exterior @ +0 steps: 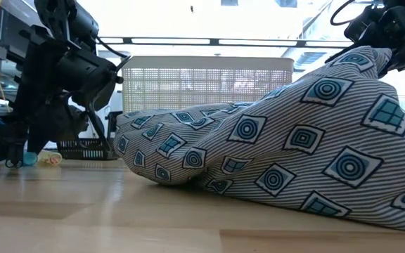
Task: Pick & place medical supplies in basket/bin
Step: Put the light green pill bottle into the black bin
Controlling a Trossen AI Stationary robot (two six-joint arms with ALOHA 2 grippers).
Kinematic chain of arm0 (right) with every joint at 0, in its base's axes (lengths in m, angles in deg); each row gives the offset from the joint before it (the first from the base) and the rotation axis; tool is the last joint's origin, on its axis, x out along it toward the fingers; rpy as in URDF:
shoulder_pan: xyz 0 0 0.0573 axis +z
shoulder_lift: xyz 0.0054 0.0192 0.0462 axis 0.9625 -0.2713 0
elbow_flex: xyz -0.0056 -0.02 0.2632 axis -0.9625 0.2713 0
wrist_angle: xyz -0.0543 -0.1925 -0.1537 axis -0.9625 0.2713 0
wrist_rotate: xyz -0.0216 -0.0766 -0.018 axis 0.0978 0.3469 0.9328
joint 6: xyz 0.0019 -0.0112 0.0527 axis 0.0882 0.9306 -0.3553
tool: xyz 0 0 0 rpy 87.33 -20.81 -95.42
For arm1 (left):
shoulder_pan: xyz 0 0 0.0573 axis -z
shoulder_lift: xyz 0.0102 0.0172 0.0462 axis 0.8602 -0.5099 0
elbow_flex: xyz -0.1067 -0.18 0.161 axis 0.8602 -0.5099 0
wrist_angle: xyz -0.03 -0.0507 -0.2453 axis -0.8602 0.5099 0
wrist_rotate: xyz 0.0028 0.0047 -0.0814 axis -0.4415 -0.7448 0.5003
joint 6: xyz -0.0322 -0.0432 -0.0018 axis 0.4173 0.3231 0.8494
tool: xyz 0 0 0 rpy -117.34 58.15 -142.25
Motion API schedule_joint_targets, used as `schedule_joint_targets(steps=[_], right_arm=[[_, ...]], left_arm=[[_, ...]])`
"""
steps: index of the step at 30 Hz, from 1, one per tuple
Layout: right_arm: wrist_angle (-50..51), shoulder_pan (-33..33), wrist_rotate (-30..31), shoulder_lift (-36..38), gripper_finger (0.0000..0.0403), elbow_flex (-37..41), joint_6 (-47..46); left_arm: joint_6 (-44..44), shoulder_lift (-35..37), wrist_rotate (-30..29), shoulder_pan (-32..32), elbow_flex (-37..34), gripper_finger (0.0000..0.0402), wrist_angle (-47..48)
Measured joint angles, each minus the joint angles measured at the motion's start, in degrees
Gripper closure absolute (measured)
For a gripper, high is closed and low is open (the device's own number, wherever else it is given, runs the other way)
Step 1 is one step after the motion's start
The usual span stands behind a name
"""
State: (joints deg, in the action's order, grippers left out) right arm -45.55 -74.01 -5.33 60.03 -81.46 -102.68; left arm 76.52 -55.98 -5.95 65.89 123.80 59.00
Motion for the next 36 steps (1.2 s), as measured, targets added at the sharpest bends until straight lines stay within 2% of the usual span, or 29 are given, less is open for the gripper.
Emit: schedule_joint_targets(steps=[8,19,31,36], right_arm=[[-0.01,0.02,-0.02,0.00,0.0094,0.00,0.00],[0.01,0.00,0.00,0.02,0.0094,0.00,0.00],[0.01,0.00,-0.02,0.00,0.0094,0.00,0.01],[0.01,0.02,0.00,0.02,0.0094,0.00,0.00]], left_arm=[[0.32,0.00,1.03,0.00,0.34,0.0309,0.90],[4.64,0.00,5.88,0.00,5.06,0.0310,8.58],[7.05,0.13,4.87,3.63,7.82,0.0310,8.57],[9.16,2.33,4.83,5.20,9.26,0.0310,8.49]])
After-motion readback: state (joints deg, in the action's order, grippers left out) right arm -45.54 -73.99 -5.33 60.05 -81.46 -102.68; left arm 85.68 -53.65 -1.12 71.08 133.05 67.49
